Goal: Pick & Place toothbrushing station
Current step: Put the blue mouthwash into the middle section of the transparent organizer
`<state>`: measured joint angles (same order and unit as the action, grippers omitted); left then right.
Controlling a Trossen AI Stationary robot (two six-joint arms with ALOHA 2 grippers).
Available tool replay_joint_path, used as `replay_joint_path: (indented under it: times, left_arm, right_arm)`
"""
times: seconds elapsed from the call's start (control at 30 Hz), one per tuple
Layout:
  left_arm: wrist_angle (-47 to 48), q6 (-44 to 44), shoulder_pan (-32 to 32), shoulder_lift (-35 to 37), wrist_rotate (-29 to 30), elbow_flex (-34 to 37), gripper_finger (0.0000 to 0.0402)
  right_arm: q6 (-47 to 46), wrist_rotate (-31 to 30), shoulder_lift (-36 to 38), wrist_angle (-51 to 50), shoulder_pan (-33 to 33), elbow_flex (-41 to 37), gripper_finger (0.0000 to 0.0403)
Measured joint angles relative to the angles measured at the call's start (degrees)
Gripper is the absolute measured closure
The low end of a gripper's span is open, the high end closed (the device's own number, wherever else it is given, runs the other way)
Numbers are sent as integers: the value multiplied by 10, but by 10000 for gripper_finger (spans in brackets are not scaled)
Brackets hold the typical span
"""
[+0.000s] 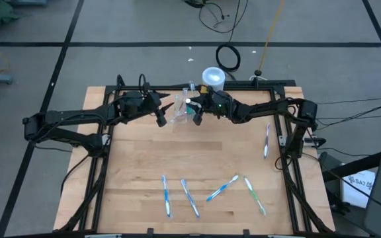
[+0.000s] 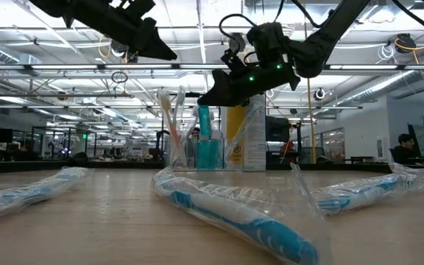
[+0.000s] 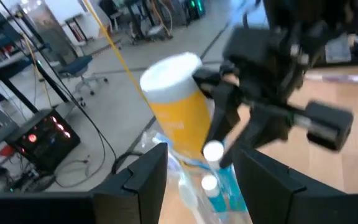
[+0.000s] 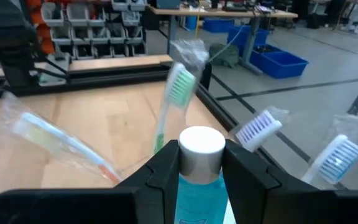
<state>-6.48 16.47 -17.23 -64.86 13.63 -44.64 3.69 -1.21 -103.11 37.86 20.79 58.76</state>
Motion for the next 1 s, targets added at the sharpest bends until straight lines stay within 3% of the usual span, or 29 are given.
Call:
replay_joint_path:
  times: [0.23, 0.43, 1.0]
  left_arm:
    - [-69, -2, 0, 0, 1, 0, 213]
    - [-71, -66, -6, 0, 31, 0, 213]
    - [-45, -80, -39, 0, 30, 0, 213]
  right_arm:
    - [1, 1, 0, -13, 2, 0, 307]
    - [0, 28, -10, -22, 2, 0, 307]
    - [-22, 30, -74, 22, 21, 0, 293]
